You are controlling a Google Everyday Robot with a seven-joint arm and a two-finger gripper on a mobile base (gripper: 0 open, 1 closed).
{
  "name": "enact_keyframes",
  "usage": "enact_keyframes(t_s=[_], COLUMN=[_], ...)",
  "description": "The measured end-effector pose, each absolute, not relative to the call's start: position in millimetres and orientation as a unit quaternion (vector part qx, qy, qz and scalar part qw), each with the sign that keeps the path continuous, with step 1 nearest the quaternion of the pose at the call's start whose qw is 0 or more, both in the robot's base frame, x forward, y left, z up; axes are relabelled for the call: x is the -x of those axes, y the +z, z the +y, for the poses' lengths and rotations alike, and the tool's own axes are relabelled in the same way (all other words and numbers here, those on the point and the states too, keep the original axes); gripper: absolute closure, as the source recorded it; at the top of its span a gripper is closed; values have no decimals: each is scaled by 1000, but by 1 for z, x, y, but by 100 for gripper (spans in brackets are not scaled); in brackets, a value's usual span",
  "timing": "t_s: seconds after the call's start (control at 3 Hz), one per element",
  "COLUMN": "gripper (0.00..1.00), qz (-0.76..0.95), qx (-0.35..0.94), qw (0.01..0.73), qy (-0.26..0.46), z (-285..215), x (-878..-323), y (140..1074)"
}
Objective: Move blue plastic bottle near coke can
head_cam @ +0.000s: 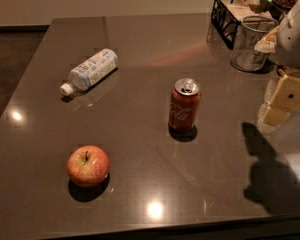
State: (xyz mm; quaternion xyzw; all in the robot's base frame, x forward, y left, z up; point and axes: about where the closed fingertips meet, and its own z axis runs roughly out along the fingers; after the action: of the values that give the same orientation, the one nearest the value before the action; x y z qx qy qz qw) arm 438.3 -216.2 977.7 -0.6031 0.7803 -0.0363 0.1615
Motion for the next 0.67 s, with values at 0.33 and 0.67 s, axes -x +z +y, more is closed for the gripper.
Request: enact_keyframes(t_s=[0.33,0.67], gripper=[0,0], qz=[780,775], qx=[603,607], qw=[162,173], qy=[-37,-18], z=[-216,-205], x=[-438,-459], y=[978,981])
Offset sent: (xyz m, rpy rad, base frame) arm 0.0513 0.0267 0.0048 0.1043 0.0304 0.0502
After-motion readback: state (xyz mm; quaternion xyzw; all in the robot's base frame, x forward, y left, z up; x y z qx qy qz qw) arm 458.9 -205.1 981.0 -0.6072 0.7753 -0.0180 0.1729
